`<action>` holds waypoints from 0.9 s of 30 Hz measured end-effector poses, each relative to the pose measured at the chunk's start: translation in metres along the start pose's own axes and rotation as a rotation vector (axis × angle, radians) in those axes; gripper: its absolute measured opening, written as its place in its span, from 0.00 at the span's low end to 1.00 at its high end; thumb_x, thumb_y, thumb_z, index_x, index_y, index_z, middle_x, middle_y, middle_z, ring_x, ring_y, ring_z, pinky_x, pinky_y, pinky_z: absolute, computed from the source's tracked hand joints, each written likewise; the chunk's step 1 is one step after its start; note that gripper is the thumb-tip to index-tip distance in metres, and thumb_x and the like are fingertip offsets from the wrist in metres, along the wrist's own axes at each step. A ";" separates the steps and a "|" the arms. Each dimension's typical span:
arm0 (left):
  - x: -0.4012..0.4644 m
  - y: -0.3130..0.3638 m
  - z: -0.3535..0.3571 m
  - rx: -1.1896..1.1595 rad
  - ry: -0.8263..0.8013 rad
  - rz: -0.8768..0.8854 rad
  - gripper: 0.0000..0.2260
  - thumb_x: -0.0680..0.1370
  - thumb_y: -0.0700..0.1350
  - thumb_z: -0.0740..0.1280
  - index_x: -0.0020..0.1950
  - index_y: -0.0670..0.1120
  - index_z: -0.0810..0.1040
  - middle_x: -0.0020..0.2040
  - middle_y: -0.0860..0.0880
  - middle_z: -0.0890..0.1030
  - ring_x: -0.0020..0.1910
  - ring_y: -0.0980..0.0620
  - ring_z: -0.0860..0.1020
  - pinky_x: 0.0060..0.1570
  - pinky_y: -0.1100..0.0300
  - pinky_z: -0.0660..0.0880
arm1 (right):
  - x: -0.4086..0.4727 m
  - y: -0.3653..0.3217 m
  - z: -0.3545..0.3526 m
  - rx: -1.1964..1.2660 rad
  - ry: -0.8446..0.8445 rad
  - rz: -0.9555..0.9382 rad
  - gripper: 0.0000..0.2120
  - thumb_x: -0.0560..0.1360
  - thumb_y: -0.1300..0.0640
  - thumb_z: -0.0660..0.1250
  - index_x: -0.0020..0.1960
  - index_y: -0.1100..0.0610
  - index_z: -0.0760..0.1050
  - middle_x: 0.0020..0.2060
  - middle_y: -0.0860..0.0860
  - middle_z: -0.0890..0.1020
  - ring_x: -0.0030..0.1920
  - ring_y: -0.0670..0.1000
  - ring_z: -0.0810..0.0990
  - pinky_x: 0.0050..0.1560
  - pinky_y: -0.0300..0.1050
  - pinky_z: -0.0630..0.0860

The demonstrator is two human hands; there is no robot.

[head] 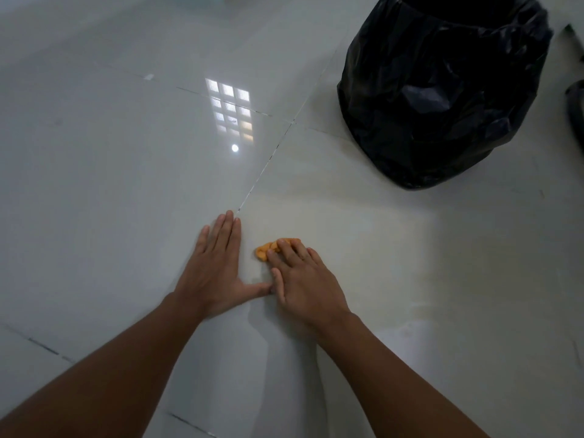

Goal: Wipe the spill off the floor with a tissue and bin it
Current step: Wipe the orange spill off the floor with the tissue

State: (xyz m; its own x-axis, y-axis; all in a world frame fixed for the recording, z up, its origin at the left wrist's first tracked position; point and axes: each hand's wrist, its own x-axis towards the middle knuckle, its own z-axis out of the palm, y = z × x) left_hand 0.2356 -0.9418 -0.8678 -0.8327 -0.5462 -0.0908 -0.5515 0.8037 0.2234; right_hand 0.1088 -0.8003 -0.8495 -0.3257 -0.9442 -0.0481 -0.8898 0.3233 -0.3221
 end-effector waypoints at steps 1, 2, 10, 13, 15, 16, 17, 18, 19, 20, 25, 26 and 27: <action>0.004 -0.002 0.001 -0.005 -0.001 0.004 0.63 0.61 0.85 0.39 0.81 0.40 0.41 0.82 0.44 0.39 0.80 0.49 0.37 0.79 0.47 0.41 | 0.007 0.000 0.000 -0.009 0.014 0.013 0.31 0.76 0.47 0.41 0.73 0.53 0.68 0.73 0.55 0.68 0.74 0.57 0.63 0.72 0.54 0.59; 0.005 -0.003 0.002 0.009 0.001 0.025 0.63 0.61 0.85 0.38 0.81 0.39 0.42 0.82 0.43 0.41 0.80 0.49 0.37 0.79 0.46 0.42 | 0.013 -0.001 0.001 -0.022 0.018 0.030 0.31 0.76 0.47 0.41 0.73 0.53 0.68 0.72 0.54 0.69 0.73 0.57 0.64 0.71 0.54 0.60; 0.006 -0.007 0.003 0.063 -0.019 0.095 0.63 0.63 0.86 0.49 0.81 0.38 0.48 0.82 0.42 0.45 0.81 0.48 0.41 0.78 0.40 0.46 | 0.052 0.018 -0.010 0.023 0.157 0.055 0.23 0.78 0.51 0.48 0.64 0.55 0.75 0.63 0.54 0.78 0.67 0.57 0.71 0.71 0.54 0.62; 0.006 -0.007 0.004 0.086 -0.027 0.104 0.63 0.64 0.85 0.48 0.81 0.38 0.48 0.82 0.41 0.45 0.81 0.47 0.41 0.78 0.40 0.46 | 0.048 0.045 -0.014 0.130 0.047 -0.160 0.24 0.75 0.62 0.58 0.71 0.58 0.70 0.71 0.55 0.71 0.74 0.57 0.65 0.74 0.48 0.56; 0.006 -0.007 0.004 0.108 -0.032 0.108 0.62 0.64 0.85 0.49 0.81 0.37 0.50 0.82 0.40 0.46 0.81 0.46 0.43 0.78 0.38 0.47 | 0.047 0.060 -0.013 0.091 -0.043 -0.281 0.26 0.75 0.63 0.57 0.73 0.58 0.68 0.74 0.54 0.67 0.75 0.55 0.62 0.76 0.49 0.56; 0.006 -0.008 0.005 0.120 -0.037 0.108 0.62 0.64 0.85 0.49 0.81 0.37 0.50 0.82 0.40 0.46 0.81 0.46 0.43 0.78 0.38 0.48 | 0.048 0.062 -0.014 0.065 -0.068 -0.300 0.25 0.77 0.61 0.57 0.74 0.57 0.66 0.75 0.52 0.66 0.76 0.54 0.60 0.76 0.50 0.56; 0.006 -0.007 0.005 0.131 -0.040 0.107 0.62 0.64 0.85 0.49 0.81 0.37 0.50 0.82 0.40 0.46 0.81 0.45 0.43 0.77 0.38 0.48 | 0.050 0.064 -0.015 0.047 -0.085 -0.304 0.24 0.80 0.58 0.55 0.76 0.56 0.64 0.76 0.51 0.63 0.77 0.52 0.58 0.76 0.50 0.55; 0.006 -0.007 0.005 0.134 -0.037 0.107 0.62 0.65 0.85 0.49 0.80 0.37 0.51 0.82 0.39 0.47 0.81 0.45 0.44 0.77 0.38 0.49 | 0.052 0.064 -0.016 0.032 -0.094 -0.305 0.24 0.81 0.55 0.54 0.77 0.55 0.61 0.77 0.50 0.62 0.77 0.50 0.57 0.77 0.49 0.53; 0.006 -0.006 0.005 0.132 -0.029 0.108 0.62 0.65 0.85 0.50 0.80 0.36 0.52 0.82 0.39 0.49 0.81 0.45 0.45 0.77 0.37 0.49 | 0.055 0.064 -0.017 0.016 -0.098 -0.307 0.24 0.82 0.53 0.53 0.78 0.54 0.59 0.77 0.50 0.60 0.77 0.49 0.55 0.77 0.48 0.52; 0.006 -0.006 0.004 0.129 -0.023 0.110 0.62 0.65 0.84 0.50 0.80 0.36 0.53 0.82 0.39 0.49 0.81 0.45 0.46 0.77 0.37 0.50 | 0.058 0.061 -0.019 -0.002 -0.098 -0.309 0.24 0.83 0.52 0.52 0.78 0.54 0.58 0.78 0.50 0.59 0.77 0.49 0.55 0.77 0.48 0.51; 0.005 -0.004 0.002 0.116 -0.026 0.103 0.61 0.65 0.84 0.51 0.80 0.36 0.53 0.82 0.39 0.50 0.81 0.45 0.46 0.77 0.37 0.50 | 0.072 0.054 -0.020 -0.003 -0.086 -0.298 0.25 0.84 0.51 0.51 0.79 0.55 0.54 0.78 0.50 0.57 0.78 0.48 0.53 0.76 0.44 0.47; 0.005 -0.004 0.002 0.116 -0.026 0.103 0.61 0.65 0.84 0.51 0.80 0.36 0.53 0.82 0.39 0.50 0.81 0.45 0.46 0.77 0.37 0.50 | 0.074 0.053 -0.021 0.001 -0.081 -0.297 0.25 0.84 0.51 0.51 0.79 0.55 0.54 0.78 0.50 0.58 0.78 0.48 0.53 0.76 0.43 0.46; 0.005 -0.004 0.002 0.119 -0.028 0.104 0.61 0.66 0.84 0.51 0.80 0.36 0.54 0.82 0.39 0.50 0.81 0.45 0.46 0.77 0.37 0.50 | 0.077 0.052 -0.021 -0.003 -0.080 -0.295 0.25 0.84 0.51 0.51 0.79 0.55 0.54 0.78 0.50 0.58 0.78 0.48 0.52 0.76 0.42 0.46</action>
State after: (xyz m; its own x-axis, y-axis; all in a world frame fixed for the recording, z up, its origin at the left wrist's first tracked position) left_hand 0.2337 -0.9472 -0.8710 -0.8858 -0.4531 -0.1007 -0.4628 0.8788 0.1167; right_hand 0.0306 -0.8552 -0.8504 -0.0271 -0.9992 -0.0277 -0.9430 0.0348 -0.3309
